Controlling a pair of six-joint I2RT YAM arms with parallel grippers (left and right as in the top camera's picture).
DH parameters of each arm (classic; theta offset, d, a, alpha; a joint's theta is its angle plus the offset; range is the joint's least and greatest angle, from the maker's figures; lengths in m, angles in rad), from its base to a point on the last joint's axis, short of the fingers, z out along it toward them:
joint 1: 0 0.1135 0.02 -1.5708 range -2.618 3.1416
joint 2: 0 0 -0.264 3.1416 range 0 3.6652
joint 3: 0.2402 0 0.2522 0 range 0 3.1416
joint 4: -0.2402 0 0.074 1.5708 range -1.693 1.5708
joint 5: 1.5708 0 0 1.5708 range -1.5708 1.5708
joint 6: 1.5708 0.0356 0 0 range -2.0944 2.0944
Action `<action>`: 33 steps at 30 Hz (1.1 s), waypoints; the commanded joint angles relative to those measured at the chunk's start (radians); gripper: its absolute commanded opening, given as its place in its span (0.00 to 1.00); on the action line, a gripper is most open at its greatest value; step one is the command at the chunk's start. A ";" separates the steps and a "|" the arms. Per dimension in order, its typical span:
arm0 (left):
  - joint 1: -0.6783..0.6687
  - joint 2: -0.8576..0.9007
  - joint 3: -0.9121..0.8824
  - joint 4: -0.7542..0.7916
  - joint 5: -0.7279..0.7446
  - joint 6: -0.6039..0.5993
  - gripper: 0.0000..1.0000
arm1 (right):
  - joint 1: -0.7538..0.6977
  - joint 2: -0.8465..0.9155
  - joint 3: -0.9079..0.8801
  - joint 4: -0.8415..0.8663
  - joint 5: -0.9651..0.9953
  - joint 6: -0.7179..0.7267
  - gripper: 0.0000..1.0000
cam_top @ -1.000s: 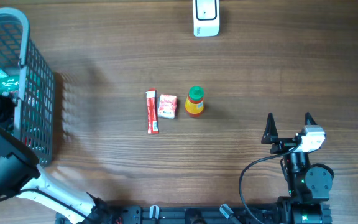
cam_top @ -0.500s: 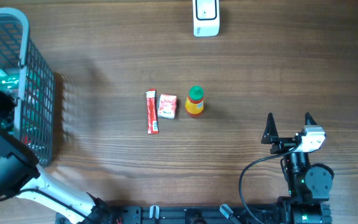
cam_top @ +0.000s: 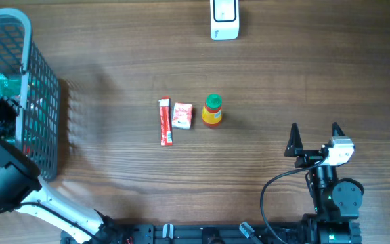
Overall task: Scan the item barcode
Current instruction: 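Reach into the basket and grasp the green 3M glove bag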
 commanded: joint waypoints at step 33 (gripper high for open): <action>0.007 -0.903 0.023 0.080 0.152 -0.643 0.04 | 0.005 -0.002 -0.001 0.002 -0.013 -0.008 1.00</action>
